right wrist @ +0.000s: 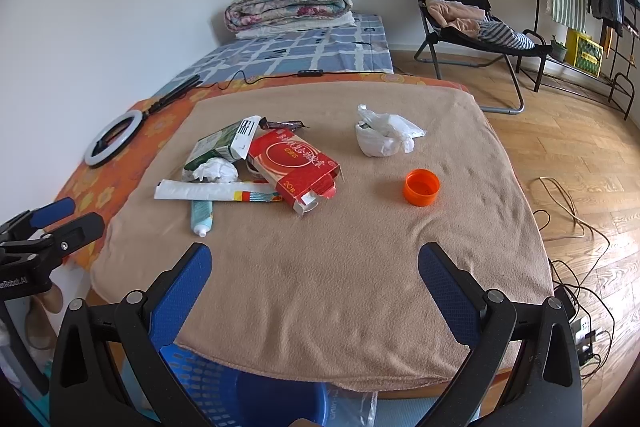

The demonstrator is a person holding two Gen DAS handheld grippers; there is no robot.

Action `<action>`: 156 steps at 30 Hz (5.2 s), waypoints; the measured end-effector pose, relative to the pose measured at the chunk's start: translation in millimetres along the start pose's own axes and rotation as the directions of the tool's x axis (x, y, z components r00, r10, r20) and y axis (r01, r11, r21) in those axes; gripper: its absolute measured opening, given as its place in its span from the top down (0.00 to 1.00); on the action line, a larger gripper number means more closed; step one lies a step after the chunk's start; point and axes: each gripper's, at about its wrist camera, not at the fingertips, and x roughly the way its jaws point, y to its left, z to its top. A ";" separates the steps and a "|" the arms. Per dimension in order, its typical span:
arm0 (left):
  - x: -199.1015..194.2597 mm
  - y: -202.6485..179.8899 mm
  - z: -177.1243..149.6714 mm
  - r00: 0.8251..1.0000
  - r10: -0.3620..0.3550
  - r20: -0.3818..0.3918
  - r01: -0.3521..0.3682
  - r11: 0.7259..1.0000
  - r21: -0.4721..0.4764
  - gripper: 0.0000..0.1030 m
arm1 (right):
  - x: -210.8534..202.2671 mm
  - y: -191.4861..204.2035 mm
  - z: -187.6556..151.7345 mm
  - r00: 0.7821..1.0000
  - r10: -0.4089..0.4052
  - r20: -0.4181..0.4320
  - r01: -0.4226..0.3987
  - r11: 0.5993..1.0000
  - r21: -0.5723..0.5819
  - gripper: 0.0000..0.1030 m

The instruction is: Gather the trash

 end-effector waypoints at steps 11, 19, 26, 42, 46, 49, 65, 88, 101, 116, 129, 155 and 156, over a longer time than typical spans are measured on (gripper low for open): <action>0.1 -0.3 0.1 1.000 0.002 0.000 -0.002 1.000 0.001 0.01 | 0.8 -0.1 -0.7 1.000 0.000 -0.003 0.000 1.000 0.004 0.01; 0.1 -0.4 0.0 1.000 0.002 -0.001 -0.002 1.000 0.001 0.01 | 1.6 -0.6 -1.3 1.000 0.001 -0.006 -0.001 1.000 0.005 0.01; 0.1 -0.5 0.1 1.000 0.003 -0.001 -0.003 1.000 0.002 0.01 | 2.3 -0.7 -1.7 1.000 0.003 -0.008 -0.003 1.000 0.006 0.01; 0.1 -0.7 0.2 1.000 0.003 -0.002 -0.003 1.000 0.002 0.01 | 4.8 -0.3 -3.4 1.000 0.005 -0.013 -0.005 1.000 0.008 0.01; 0.2 -0.9 -0.2 1.000 0.002 -0.002 -0.002 1.000 0.002 0.01 | 5.8 -0.5 -4.5 1.000 0.006 -0.015 -0.006 1.000 0.010 0.01; 0.1 -0.7 0.1 1.000 0.004 -0.002 -0.003 1.000 0.002 0.01 | 5.9 -0.5 -4.6 1.000 0.006 -0.016 -0.006 1.000 0.010 0.01; 5.7 2.0 -4.1 1.000 0.010 -0.005 -0.010 1.000 -0.003 0.01 | 8.4 -2.7 -5.4 1.000 0.010 -0.027 -0.009 1.000 0.023 0.01; 11.6 38.0 4.4 0.999 -0.032 -0.043 0.028 0.996 -0.083 0.01 | 32.9 -39.8 18.6 0.999 0.038 0.001 -0.038 0.989 0.144 0.01; 29.4 32.8 9.1 0.990 -0.110 -0.092 0.101 0.991 -0.091 0.01 | 38.5 -60.2 27.9 0.999 0.014 -0.047 -0.005 0.980 0.200 0.01; 42.6 40.0 16.1 0.995 -0.013 -0.097 0.008 0.999 -0.053 0.01 | 57.7 -55.4 43.3 0.995 0.081 -0.051 -0.066 0.967 0.245 0.01; 74.7 31.7 25.2 0.991 0.000 -0.137 -0.003 1.000 -0.020 0.01 | 80.9 -68.3 46.5 0.995 0.067 -0.077 -0.044 0.960 0.276 0.02; 196.6 -24.8 84.7 0.967 0.175 -0.186 -0.121 0.956 0.268 0.01 | 98.7 -106.5 58.0 0.995 0.030 -0.099 0.004 0.944 0.331 0.05; 201.7 -30.1 85.6 0.964 0.200 -0.178 -0.140 0.943 0.302 0.01 | 99.2 -106.0 58.6 0.995 0.031 -0.099 0.004 0.944 0.329 0.05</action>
